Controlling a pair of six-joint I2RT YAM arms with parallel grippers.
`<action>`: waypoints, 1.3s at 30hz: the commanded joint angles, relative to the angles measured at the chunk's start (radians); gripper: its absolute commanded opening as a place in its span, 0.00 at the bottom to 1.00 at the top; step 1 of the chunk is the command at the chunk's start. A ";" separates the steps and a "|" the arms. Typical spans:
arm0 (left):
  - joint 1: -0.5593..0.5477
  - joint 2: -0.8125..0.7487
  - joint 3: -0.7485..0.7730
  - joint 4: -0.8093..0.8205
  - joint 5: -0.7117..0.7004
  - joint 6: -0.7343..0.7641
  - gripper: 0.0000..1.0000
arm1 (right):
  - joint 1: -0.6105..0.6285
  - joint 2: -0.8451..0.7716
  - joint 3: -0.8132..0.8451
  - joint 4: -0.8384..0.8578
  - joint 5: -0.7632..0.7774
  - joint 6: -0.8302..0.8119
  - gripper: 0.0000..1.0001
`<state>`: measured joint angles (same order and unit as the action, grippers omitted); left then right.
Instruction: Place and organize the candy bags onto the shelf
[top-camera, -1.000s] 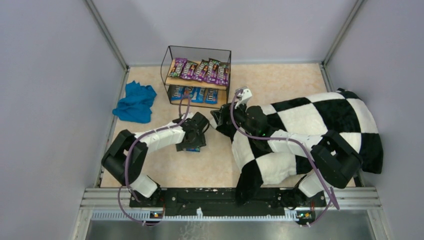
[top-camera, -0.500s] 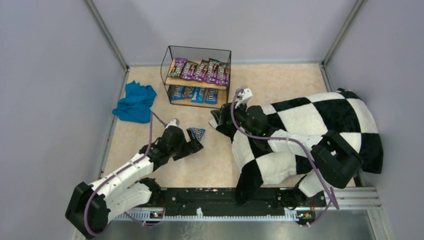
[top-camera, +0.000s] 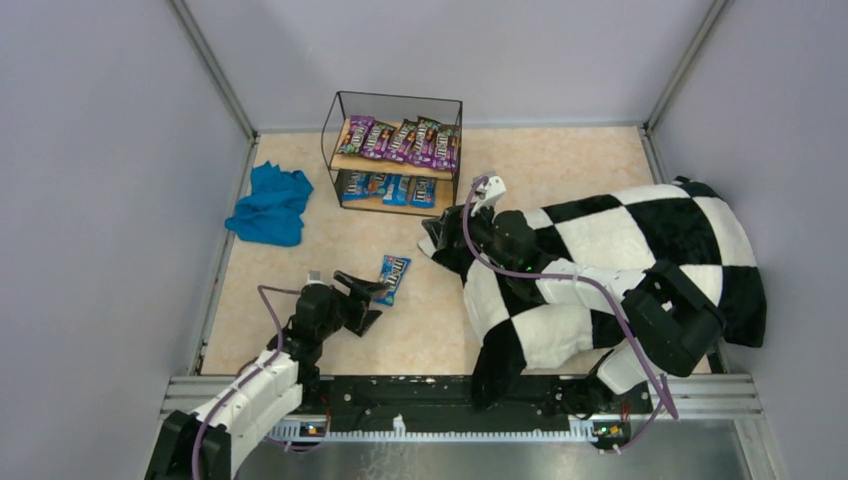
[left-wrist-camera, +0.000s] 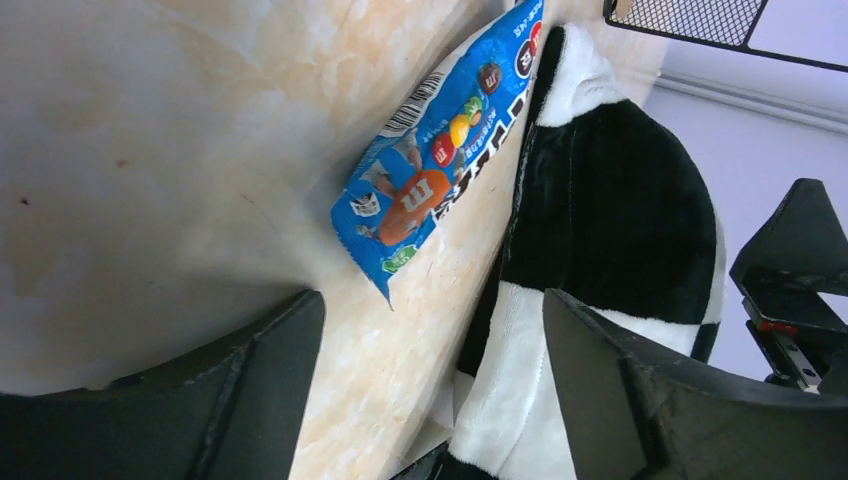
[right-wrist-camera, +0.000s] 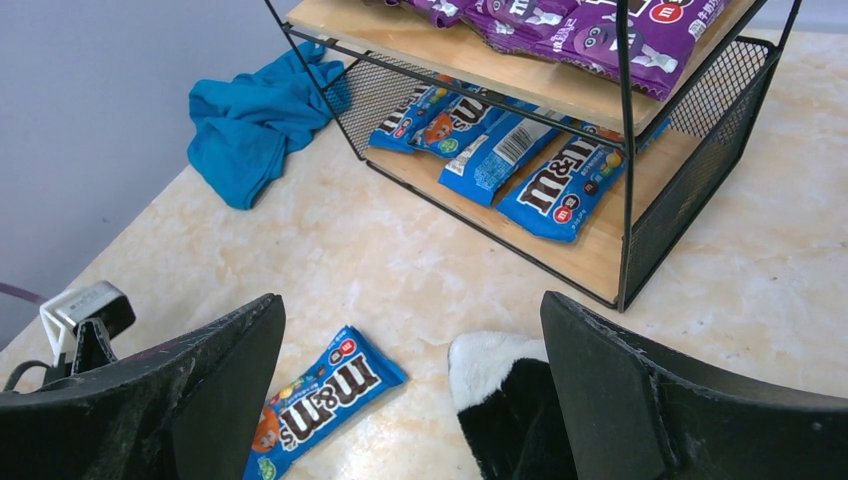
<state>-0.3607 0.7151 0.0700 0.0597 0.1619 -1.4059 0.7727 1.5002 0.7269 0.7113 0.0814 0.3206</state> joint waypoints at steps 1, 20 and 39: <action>0.009 0.031 -0.127 0.207 -0.005 -0.159 0.83 | -0.016 -0.026 0.005 0.051 -0.015 0.019 0.99; 0.078 0.350 -0.040 0.361 0.016 -0.034 0.40 | -0.030 -0.018 0.004 0.059 -0.030 0.036 0.99; 0.123 0.355 0.122 0.492 0.243 -0.088 0.01 | -0.054 -0.042 -0.018 0.064 -0.027 0.044 0.99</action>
<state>-0.2428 1.0866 0.1043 0.4786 0.3538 -1.4837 0.7326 1.4986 0.7197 0.7204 0.0582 0.3534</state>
